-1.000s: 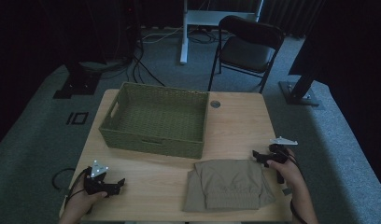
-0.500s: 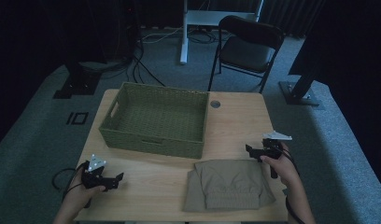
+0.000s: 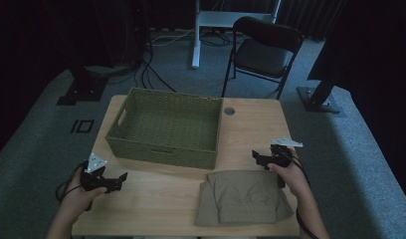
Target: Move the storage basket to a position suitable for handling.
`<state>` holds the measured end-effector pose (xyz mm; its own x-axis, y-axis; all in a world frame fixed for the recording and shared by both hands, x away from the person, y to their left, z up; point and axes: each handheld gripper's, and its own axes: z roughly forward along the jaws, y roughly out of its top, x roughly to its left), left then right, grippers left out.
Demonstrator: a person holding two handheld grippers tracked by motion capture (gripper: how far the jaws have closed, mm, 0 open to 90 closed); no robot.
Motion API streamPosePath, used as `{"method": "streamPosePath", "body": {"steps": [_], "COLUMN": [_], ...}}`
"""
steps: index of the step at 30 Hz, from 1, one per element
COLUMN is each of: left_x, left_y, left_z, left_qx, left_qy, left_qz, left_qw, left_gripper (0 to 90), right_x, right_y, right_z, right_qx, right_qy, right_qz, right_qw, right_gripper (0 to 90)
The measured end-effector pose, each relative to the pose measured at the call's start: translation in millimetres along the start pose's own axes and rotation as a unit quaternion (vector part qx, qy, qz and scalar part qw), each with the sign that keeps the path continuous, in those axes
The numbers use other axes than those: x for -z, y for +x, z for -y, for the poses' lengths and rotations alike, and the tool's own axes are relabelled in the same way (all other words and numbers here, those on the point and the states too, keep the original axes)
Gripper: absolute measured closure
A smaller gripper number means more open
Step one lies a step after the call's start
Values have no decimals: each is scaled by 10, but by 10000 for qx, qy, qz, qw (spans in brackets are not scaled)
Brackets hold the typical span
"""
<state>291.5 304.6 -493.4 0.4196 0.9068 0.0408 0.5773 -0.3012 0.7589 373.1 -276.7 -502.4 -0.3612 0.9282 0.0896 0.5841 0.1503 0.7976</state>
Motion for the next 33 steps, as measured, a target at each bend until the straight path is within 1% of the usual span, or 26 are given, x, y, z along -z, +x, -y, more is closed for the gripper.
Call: {"method": "streamPosePath", "body": {"steps": [1,2,5,6,7,9,10,11,12,14,16,17,21,23,24,26,27,29,30,31,32,33], "left_x": [14,14,33,33,40,46,46,54,61,65,64,59,58,43,32,13,7,-1,-20,-20,-40,-48], "left_y": [18,18,65,65,89,121,121,156,175,203,216,239,293,340,360,395,413,431,471,471,512,529], "left_z": [-42,-42,-126,-126,-174,-231,-231,-292,-321,-374,-397,-435,-508,-548,-563,-595,-612,-627,-656,-656,-685,-699], "left_qx": [-36,-36,55,55,85,76,76,84,93,96,102,89,89,160,139,55,42,72,63,63,123,128], "left_qy": [-42,-42,-167,-167,-238,-298,-298,-376,-394,-462,-492,-541,-602,-698,-710,-731,-723,-731,-703,-703,-710,-698], "left_qz": [-12,-12,62,62,111,86,86,67,60,80,76,49,18,72,50,-66,-76,-86,-106,-106,-160,-172], "left_qw": [10000,10000,9998,9998,9996,9995,9995,9992,9992,9989,9987,9985,9981,9974,9974,9973,9973,9973,9974,9974,9973,9973], "left_gripper": [17,18,18,18,18,18,18,18,18,18,18,18,18,18,18,18,18,18,18,18,18,18], "right_x": [-2,0,12,17,22,32,38,44,50,55,54,53,38,31,25,14,9,7,-1,-1,-20,-32], "right_y": [21,42,110,130,150,188,208,229,249,290,312,336,466,517,540,589,614,638,690,690,743,767], "right_z": [-10,-22,-63,-77,-92,-125,-143,-162,-181,-220,-237,-253,-320,-351,-367,-403,-424,-446,-489,-489,-530,-546], "right_qx": [27,46,124,138,148,181,192,214,228,257,276,284,307,325,340,371,380,384,387,387,426,468], "right_qy": [-4,-7,-38,-48,-52,-80,-92,-106,-129,-174,-190,-207,-274,-310,-318,-342,-364,-389,-437,-437,-446,-450], "right_qz": [-13,-34,-82,-104,-127,-170,-181,-193,-209,-238,-249,-265,-432,-473,-498,-540,-563,-592,-636,-636,-673,-675], "right_qw": [10000,10000,9999,9998,9998,9997,9996,9995,9994,9992,9991,9990,9982,9979,9977,9973,9970,9967,9963,9963,9958,9956], "right_gripper": [131,131,131,131,131,131,131,131,131,131,131,131,131,131,131,131,131,132,132,132,132,131]}}
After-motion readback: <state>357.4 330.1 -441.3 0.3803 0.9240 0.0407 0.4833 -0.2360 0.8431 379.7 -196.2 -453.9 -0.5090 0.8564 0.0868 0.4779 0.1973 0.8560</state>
